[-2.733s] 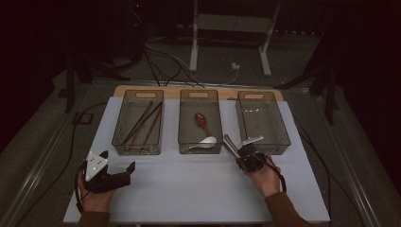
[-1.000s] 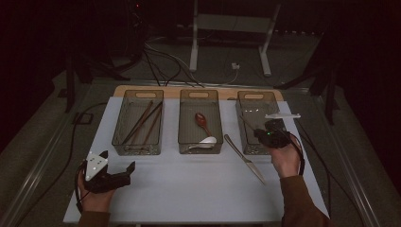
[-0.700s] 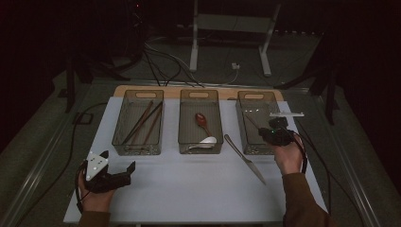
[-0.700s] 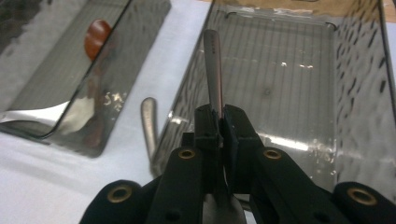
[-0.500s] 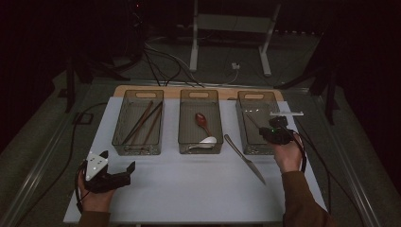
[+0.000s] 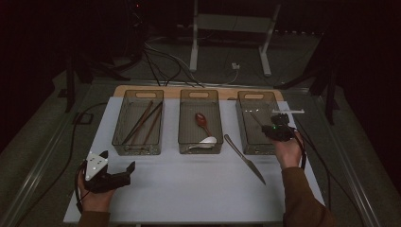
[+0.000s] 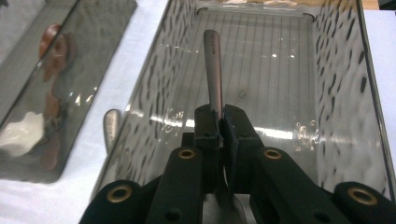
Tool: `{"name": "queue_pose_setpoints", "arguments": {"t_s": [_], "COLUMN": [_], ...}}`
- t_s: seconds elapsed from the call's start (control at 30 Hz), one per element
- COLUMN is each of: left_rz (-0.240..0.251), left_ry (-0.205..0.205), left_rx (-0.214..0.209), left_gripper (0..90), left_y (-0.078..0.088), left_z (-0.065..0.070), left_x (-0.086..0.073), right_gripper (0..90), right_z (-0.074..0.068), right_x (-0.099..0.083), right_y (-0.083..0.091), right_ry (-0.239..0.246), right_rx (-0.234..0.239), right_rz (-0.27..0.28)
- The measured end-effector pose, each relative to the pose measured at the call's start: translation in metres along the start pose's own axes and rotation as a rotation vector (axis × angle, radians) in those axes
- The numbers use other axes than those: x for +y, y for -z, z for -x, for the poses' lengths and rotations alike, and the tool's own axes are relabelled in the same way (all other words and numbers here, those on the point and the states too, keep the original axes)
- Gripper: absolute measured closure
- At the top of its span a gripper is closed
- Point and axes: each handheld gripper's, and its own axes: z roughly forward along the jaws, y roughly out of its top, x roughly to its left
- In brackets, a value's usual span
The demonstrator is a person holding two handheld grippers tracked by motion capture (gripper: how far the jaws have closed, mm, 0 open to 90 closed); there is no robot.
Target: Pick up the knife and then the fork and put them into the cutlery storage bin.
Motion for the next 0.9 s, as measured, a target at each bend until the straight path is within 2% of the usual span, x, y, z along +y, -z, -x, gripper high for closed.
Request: {"name": "queue_pose_setpoints", "arguments": {"t_s": [0.23, 0.4, 0.43, 0.5, 0.53, 0.57, 0.67, 0.9], "left_rz": [0.000, 0.000, 0.000, 0.000, -0.001, -0.001, 0.001, 0.000], "left_ry": [0.001, 0.001, 0.001, 0.002, 0.002, 0.002, -0.001, 0.000], "left_rx": [-0.001, 0.000, 0.000, 0.001, 0.001, 0.000, 0.000, -0.001], "left_gripper": [0.7, 0.7, 0.6, 0.7, 0.7, 0.7, 0.7, 0.7], "left_y": [0.000, 0.000, 0.000, 0.000, 0.000, 0.000, 0.001, 0.000], "left_z": [0.000, 0.000, 0.000, -0.001, -0.001, -0.001, 0.000, 0.001], "left_x": [0.000, 0.000, 0.000, 0.000, 0.000, 0.000, 0.000, 0.000], "right_gripper": [85.5, 82.9, 69.3, 54.0, 42.9, 34.8, 16.3, 3.0], "right_z": [0.006, 0.006, 0.007, 0.006, 0.005, 0.004, 0.001, -0.008], "right_x": [0.002, 0.002, 0.002, 0.003, 0.003, 0.003, 0.004, -0.002], "right_y": [-0.012, -0.019, -0.019, -0.015, -0.013, -0.012, -0.005, 0.007], "right_ry": [-0.016, -0.006, -0.006, -0.006, -0.005, -0.008, -0.010, 0.069], "right_rx": [-0.013, -0.025, -0.024, -0.016, -0.019, -0.021, 0.015, 0.088], "right_rz": [-0.020, -0.024, -0.006, 0.033, 0.045, 0.046, 0.056, 0.037]}}
